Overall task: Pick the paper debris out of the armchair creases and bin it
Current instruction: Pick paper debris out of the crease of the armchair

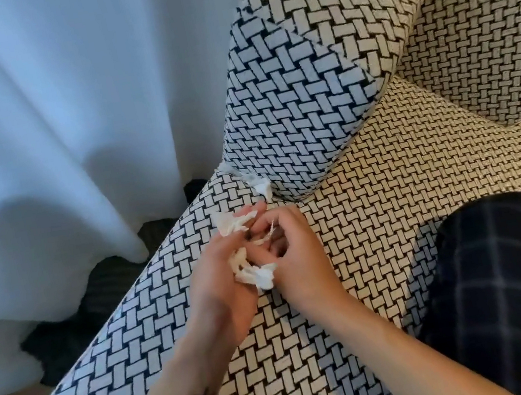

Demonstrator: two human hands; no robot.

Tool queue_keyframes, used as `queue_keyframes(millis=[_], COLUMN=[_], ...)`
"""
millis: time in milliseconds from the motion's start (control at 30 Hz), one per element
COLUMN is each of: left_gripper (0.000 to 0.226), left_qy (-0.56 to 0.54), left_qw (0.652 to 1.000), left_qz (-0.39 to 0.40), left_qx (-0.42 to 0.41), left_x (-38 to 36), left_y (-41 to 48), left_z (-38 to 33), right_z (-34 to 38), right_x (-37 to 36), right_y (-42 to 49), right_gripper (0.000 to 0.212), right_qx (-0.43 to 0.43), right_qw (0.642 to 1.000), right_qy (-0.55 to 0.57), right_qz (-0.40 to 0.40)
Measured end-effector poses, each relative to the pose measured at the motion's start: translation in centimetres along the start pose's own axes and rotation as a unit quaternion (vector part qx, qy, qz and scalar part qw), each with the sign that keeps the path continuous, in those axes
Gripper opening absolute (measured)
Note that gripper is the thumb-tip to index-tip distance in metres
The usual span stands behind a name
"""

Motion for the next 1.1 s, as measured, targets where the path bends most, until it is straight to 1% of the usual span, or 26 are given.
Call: queue_keyframes(millis=[67, 133, 167, 233, 267, 333, 400, 500, 567, 867, 1033, 1100], left_gripper=[0.037, 0.034, 0.032, 0.033, 0.034, 0.037, 0.039, 0.043, 0.044, 0.041, 0.041, 0.041], left_qy=[0.001, -0.011, -0.021, -0.029, -0.029, -0.023, -0.020, -0.037, -0.048, -0.031, -0.035, -0.035], left_qw=[1.000, 0.999, 0.999, 0.998, 0.998, 0.998, 0.998, 0.997, 0.997, 0.998, 0.998, 0.998], left_qz=[-0.009, -0.026, -0.032, -0.043, -0.045, -0.049, -0.055, -0.054, -0.054, -0.051, -0.049, -0.050], left_qx=[-0.006, -0.023, -0.031, -0.034, -0.032, -0.025, -0.021, -0.028, -0.031, -0.026, -0.017, -0.017], left_x=[0.4, 0.8, 0.9, 1.1, 1.1, 1.1, 1.0, 0.8, 0.8, 0.5, 0.5, 0.5], left_y=[-0.1, -0.2, -0.2, -0.3, -0.3, -0.4, -0.5, -0.6, -0.6, -0.8, -0.9, -0.9], left_z=[-0.9, -1.7, -2.0, -2.1, -2.1, -2.0, -1.9, -2.4, -2.7, -2.8, -2.8, -2.9], right_z=[0.8, 1.2, 1.1, 0.5, 0.1, -0.6, -0.3, 0.3, 0.6, 0.4, 0.1, 0.0], right_x=[-0.2, 0.7, 1.6, 3.3, 3.8, 3.8, 3.7, 3.4, 3.1, 2.9, 2.7, 2.5], right_y=[0.2, 0.7, 1.0, 1.8, 2.3, 3.3, 4.1, 4.8, 5.0, 6.5, 7.4, 7.5], right_gripper=[0.014, 0.012, 0.015, 0.019, 0.021, 0.026, 0.023, 0.022, 0.024, 0.032, 0.028, 0.025], right_qx=[0.009, 0.023, 0.027, 0.019, 0.011, 0.013, 0.028, 0.033, 0.034, -0.003, -0.035, -0.051], right_qw=[1.000, 0.999, 0.996, 0.978, 0.968, 0.951, 0.928, 0.901, 0.893, 0.891, 0.883, 0.876], right_qy=[0.009, -0.009, -0.056, -0.180, -0.230, -0.301, -0.369, -0.429, -0.444, -0.451, -0.467, -0.479], right_qz=[0.001, -0.028, -0.056, -0.099, -0.100, -0.069, -0.050, -0.058, -0.060, -0.049, -0.047, -0.034])
Point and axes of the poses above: each hand's wrist, its own y-axis towards the middle knuckle, its own x-axis out of the back of the hand, z = x × y, the point moved 10 cm from there along y, towards the middle knuckle, and after that the axes turned 2 degrees about z, right-handed, at the moved point
